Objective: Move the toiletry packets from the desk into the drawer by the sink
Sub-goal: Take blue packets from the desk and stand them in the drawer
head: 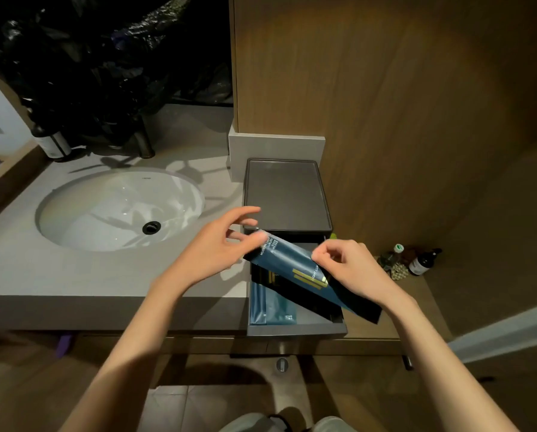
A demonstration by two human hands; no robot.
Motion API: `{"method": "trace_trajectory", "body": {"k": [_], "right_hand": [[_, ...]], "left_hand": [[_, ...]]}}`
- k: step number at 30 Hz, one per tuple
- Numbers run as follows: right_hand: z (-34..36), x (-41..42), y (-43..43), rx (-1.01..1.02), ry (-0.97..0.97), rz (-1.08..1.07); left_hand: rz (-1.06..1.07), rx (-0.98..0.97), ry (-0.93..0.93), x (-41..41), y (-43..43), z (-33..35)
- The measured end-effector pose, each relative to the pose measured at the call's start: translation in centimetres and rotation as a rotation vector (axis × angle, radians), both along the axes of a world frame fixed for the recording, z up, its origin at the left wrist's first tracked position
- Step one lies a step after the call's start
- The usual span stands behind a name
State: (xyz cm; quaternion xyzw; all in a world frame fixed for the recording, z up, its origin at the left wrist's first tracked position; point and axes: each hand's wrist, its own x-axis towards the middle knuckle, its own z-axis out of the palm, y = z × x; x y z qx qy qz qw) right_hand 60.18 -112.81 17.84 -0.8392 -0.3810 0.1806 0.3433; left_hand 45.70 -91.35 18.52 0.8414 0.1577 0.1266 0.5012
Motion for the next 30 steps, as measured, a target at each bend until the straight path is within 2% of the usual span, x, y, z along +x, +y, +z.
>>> {"method": "trace_trajectory", "body": {"k": [2,4,10,14,16,25,30], "right_hand": [[-1.1,0.0,-1.2,-0.071,0.047,-0.08],[-2.4,0.1,-2.1,-0.13,0.063,-0.173],[-5.1,0.4,-2.1,-0.186,0.128,-0.391],[-5.9,-0.1,-0.2,-0.132,0.082,-0.48],[-6.2,-0.6,0.8,-0.111,0.054,-0.488],[-8.1,-2.3,4.0,-0.018,0.051,-0.517],[-8.7,-2.7,5.2,-0.068,0.005,-0.507]], "left_hand": [[0.123,-0.016,-0.067,-0.2,-0.8,-1.7],[0.174,0.112,-0.037,-0.4,-1.7,-3.5],[-0.03,0.575,0.184,0.3,-5.0,-7.5],[-0.148,0.875,0.476,1.9,-5.7,-9.0],[-0.174,0.961,0.536,2.3,-5.6,-9.4],[-0.214,1.003,0.581,2.5,-5.1,-9.9],[-0.241,0.997,0.598,2.4,-5.0,-9.7]]}}
